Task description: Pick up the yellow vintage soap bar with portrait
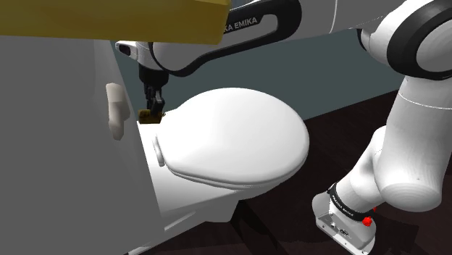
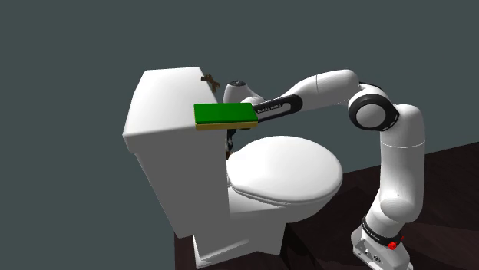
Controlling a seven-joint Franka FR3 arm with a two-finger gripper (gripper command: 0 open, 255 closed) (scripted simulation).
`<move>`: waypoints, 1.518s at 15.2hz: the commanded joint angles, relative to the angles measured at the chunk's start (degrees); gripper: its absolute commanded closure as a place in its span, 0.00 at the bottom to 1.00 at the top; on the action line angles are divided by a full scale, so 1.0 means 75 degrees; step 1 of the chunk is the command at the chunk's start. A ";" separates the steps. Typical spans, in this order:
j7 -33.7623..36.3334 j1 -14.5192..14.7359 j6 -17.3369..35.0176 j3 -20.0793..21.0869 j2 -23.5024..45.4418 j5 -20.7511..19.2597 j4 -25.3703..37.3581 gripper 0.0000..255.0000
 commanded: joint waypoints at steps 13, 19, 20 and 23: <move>0.0002 0.0056 -0.0407 0.0028 0.0123 0.0040 0.0185 1.00; -0.0001 0.0063 -0.0965 0.0037 -0.0016 0.0080 0.0609 1.00; 0.0000 0.0064 -0.1060 0.0039 -0.0033 0.0084 0.0687 1.00; 0.0003 0.0070 -0.1350 0.0043 -0.0076 0.0095 0.0936 1.00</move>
